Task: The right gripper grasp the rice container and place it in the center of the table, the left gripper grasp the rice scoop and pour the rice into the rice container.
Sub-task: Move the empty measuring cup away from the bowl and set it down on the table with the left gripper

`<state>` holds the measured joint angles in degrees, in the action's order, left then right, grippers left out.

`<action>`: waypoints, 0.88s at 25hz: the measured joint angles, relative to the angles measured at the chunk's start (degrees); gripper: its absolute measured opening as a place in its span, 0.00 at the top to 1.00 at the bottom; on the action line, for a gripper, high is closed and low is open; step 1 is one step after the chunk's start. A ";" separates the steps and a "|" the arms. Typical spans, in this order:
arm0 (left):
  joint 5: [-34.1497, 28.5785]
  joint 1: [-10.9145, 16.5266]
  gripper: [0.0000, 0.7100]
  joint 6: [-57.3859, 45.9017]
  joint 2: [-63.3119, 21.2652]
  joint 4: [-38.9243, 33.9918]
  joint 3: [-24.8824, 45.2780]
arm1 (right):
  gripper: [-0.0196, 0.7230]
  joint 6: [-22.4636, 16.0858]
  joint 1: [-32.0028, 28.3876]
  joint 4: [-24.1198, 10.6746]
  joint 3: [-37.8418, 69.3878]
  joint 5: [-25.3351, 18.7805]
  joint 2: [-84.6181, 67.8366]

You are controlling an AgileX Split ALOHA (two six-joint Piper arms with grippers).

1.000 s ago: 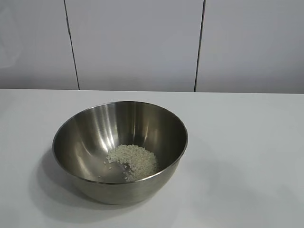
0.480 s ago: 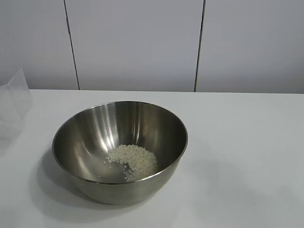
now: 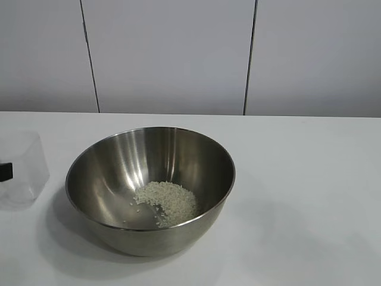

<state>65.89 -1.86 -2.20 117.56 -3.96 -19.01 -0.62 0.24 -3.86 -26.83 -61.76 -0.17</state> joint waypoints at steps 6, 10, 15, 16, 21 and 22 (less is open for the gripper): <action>0.26 0.00 0.52 0.00 0.00 0.22 0.29 | 0.31 0.00 0.00 0.00 0.00 0.01 0.00; 0.26 0.00 0.42 -0.10 -0.13 0.27 1.98 | 0.31 0.00 0.00 0.00 0.00 0.01 0.00; 0.11 0.49 0.40 -0.17 -3.62 0.27 4.84 | 0.31 0.00 0.00 0.00 0.00 0.01 0.00; 0.16 0.71 0.41 -0.17 -4.67 0.34 5.37 | 0.31 0.00 0.00 0.00 0.00 0.01 0.00; 0.28 0.94 0.41 -0.17 -8.68 3.15 10.89 | 0.31 0.00 0.00 0.00 0.00 0.01 0.00; 0.28 0.94 0.41 -0.17 -9.27 5.06 11.98 | 0.31 0.00 0.00 0.00 0.00 0.01 0.00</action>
<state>66.17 -0.92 -2.37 108.29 1.10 -7.03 -0.62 0.24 -3.86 -26.83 -61.76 -0.17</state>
